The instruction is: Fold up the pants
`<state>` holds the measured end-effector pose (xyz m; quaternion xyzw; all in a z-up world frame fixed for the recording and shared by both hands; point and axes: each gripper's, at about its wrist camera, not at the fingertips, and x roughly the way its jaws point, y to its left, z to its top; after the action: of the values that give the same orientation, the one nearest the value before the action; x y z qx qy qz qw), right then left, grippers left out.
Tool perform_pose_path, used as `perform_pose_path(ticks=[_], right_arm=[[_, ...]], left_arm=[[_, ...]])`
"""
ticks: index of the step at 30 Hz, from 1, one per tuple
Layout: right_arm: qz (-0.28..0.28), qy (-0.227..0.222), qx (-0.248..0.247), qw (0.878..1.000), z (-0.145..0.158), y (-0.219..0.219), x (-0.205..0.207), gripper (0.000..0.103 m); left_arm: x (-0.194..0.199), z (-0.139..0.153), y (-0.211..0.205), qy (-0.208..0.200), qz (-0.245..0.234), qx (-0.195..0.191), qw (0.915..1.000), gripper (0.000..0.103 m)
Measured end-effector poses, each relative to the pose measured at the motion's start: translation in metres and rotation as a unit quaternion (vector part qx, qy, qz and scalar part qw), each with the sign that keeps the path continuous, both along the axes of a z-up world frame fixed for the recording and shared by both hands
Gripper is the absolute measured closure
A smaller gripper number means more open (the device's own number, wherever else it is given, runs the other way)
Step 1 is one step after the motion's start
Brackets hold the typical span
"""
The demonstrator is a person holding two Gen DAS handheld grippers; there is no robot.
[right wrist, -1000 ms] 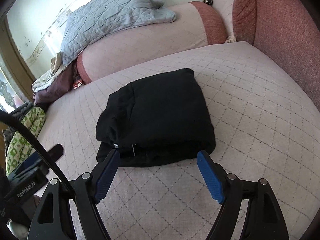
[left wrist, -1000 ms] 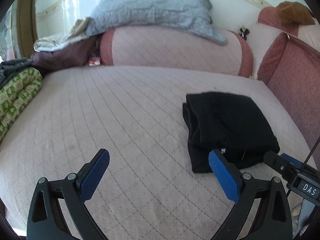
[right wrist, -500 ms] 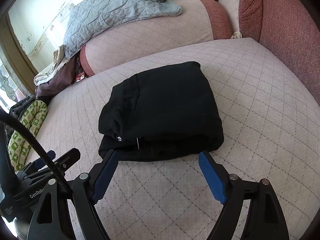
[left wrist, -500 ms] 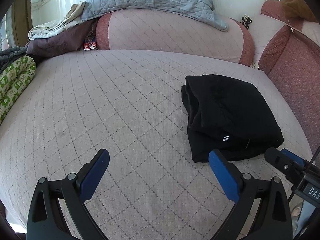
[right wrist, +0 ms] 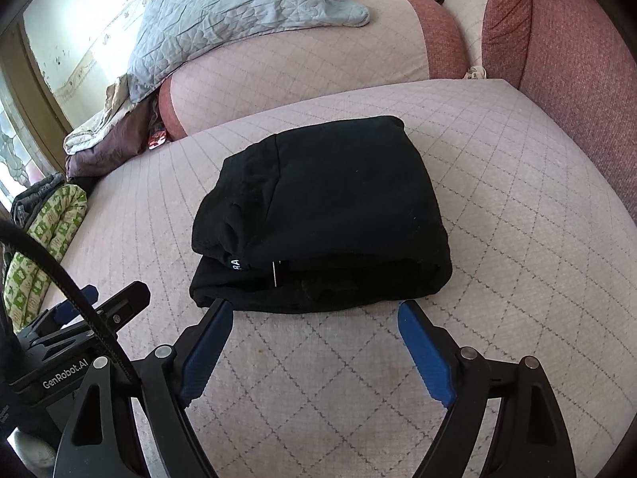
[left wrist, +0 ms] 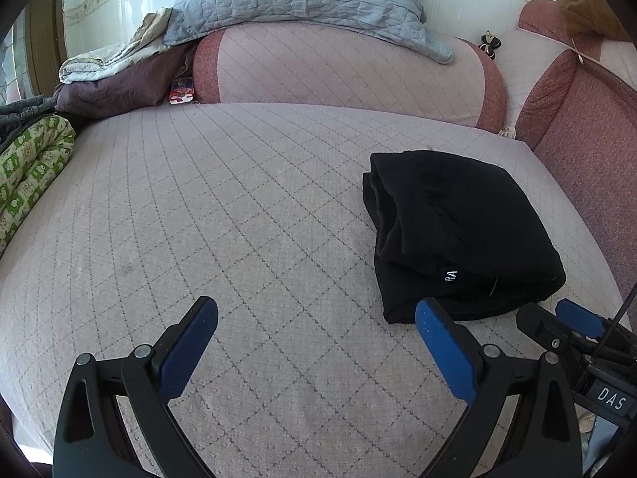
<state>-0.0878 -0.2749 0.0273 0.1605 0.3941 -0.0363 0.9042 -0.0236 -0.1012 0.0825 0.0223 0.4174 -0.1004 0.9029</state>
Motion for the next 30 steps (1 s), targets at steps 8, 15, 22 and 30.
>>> perform_pose_path(ticks=[8, 15, 22, 30], right_arm=[[-0.004, -0.004, -0.017, 1.000, 0.002, 0.002, 0.000, 0.013], [-0.003, -0.004, -0.025, 1.000, 0.002, 0.004, 0.000, 0.013], [-0.003, -0.003, -0.027, 1.000, 0.001, 0.004, 0.001, 0.012], [-0.003, -0.002, -0.027, 1.000, 0.001, 0.004, 0.001, 0.012]], left_arm=[[-0.017, 0.028, 0.010, -0.094, 0.043, 0.006, 0.9946, 0.004], [-0.014, 0.031, 0.013, -0.075, 0.037, -0.013, 0.9964, 0.001], [-0.015, 0.029, 0.009, -0.068, 0.033, -0.003, 0.9971, 0.001], [-0.011, 0.016, -0.001, -0.040, 0.015, 0.018, 0.9989, 0.001]])
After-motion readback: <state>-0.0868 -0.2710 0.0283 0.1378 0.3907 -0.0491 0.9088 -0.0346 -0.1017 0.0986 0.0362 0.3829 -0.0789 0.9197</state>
